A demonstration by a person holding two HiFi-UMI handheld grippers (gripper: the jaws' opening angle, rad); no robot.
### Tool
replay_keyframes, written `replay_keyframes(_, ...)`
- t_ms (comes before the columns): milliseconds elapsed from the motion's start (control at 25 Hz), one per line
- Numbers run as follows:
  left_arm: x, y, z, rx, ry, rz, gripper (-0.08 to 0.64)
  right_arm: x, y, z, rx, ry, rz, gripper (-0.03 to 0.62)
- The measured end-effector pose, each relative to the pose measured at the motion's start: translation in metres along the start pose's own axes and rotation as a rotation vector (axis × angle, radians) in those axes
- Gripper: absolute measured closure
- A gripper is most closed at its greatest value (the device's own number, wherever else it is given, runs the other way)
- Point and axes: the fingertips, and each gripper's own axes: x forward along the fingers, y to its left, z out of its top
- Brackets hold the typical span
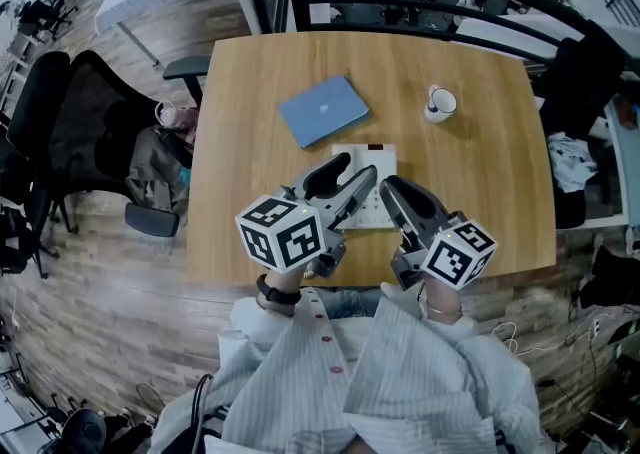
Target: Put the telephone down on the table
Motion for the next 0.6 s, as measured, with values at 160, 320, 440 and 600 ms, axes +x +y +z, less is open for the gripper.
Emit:
replay_keyframes(160,-0.006,-0.009,0.005,-0.014,-0.018,-0.037,0.42,0.002,0.012,0.01,-0.048,-0.001,0.024,0.532)
replay_keyframes(320,-0.008,-0.016,0.0,-0.024,0.003,-0.07,0.505,0.003,0.019,0.013,-0.074,0.024,0.047,0.548)
replay_keyframes(440,-0.01,-0.021,-0.003,0.002,0.019,-0.089,0.522,0.005,0.021,0.012,-0.077,0.043,0.057,0.551)
replay_keyframes(600,-0.013,-0.023,-0.005,0.003,0.021,-0.095,0.551,0.005,0.023,0.01,-0.086,0.069,0.075,0.555)
